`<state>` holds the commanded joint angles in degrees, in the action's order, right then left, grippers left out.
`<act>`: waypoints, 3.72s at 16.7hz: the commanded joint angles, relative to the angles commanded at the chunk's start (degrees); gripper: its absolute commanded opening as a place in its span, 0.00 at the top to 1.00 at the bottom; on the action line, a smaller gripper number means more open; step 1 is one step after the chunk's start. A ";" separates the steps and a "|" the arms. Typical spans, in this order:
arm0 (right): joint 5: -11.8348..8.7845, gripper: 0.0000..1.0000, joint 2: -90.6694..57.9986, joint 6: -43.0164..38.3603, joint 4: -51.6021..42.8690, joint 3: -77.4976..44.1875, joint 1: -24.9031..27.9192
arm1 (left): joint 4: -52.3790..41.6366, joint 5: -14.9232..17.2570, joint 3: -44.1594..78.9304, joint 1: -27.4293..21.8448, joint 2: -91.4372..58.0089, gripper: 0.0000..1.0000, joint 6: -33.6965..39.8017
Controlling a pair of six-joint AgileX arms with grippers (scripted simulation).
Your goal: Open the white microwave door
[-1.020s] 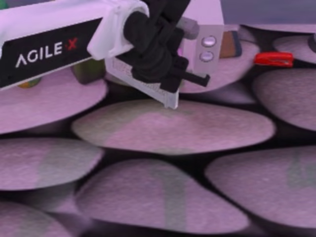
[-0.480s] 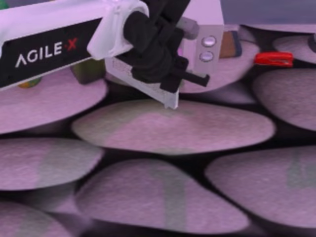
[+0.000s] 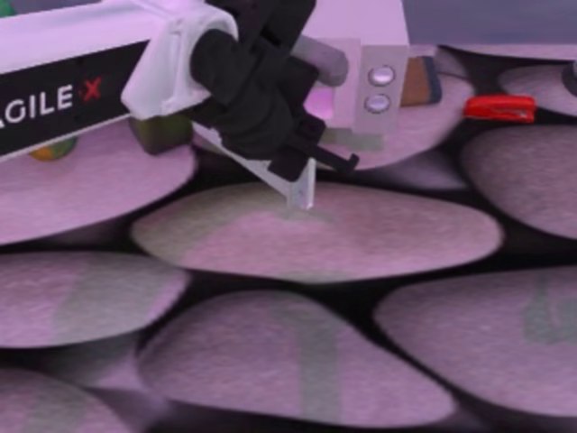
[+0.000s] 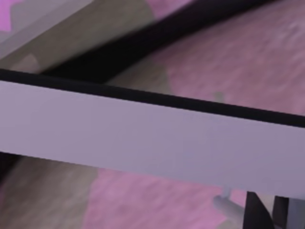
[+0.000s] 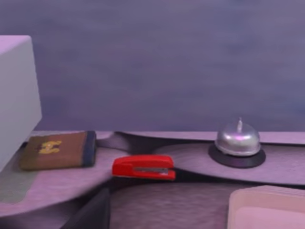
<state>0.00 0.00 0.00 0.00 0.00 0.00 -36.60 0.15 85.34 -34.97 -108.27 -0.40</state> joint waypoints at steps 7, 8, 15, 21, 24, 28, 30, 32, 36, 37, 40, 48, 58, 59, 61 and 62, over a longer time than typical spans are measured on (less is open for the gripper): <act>0.00 0.00 0.00 0.00 0.00 0.00 0.00 | 0.02 0.08 -0.12 0.04 0.07 1.00 -0.14; 0.00 0.00 0.00 0.00 0.00 0.00 0.00 | 0.02 0.08 -0.12 0.04 0.07 1.00 -0.14; 0.00 0.00 0.00 0.00 0.00 0.00 0.00 | 0.02 0.08 -0.12 0.04 0.07 1.00 -0.14; 0.00 0.00 0.00 0.00 0.00 0.00 0.00 | 0.02 0.08 -0.12 0.04 0.07 1.00 -0.14; 0.00 0.00 0.00 0.00 0.00 0.00 0.00 | 0.02 0.08 -0.12 0.04 0.07 1.00 -0.14; 0.00 0.00 0.00 0.00 0.00 0.00 0.00 | 0.13 0.89 -0.78 0.04 0.33 1.00 -0.79; 0.00 0.00 0.00 0.00 0.00 0.00 0.00 | 0.35 2.10 -2.09 0.90 1.51 1.00 -3.18; 0.00 0.00 0.00 0.00 0.00 0.00 0.00 | 0.60 3.62 -3.65 1.93 2.88 1.00 -6.07; 0.00 0.00 0.00 0.00 0.00 0.00 0.00 | 0.71 5.02 -5.13 2.87 3.98 1.00 -8.64; 0.00 0.00 0.00 0.00 0.00 0.00 0.00 | 0.71 5.02 -5.13 2.87 3.98 1.00 -8.64; 0.00 0.00 0.00 0.00 0.00 0.00 0.00 | 0.71 5.02 -5.13 2.87 3.98 1.00 -8.64; 0.00 0.00 0.00 0.00 0.00 0.00 0.00 | 0.71 5.02 -5.13 2.87 3.98 1.00 -8.64; 0.00 0.00 0.00 0.00 0.00 0.00 0.00 | 0.71 5.02 -5.13 2.87 3.98 1.00 -8.64; 0.00 0.00 0.00 0.00 0.00 0.00 0.00 | 0.71 5.02 -5.13 2.87 3.98 1.00 -8.64; 0.00 0.00 0.00 0.00 0.00 0.00 0.00 | 0.69 5.46 -5.39 2.68 3.85 1.00 -8.64; 0.00 0.00 0.00 0.00 0.00 0.00 0.00 | 0.65 5.81 -5.61 2.94 4.10 1.00 -9.32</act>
<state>0.00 0.00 0.00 0.00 0.00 0.00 -35.95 5.95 79.73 -32.03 -104.17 -9.73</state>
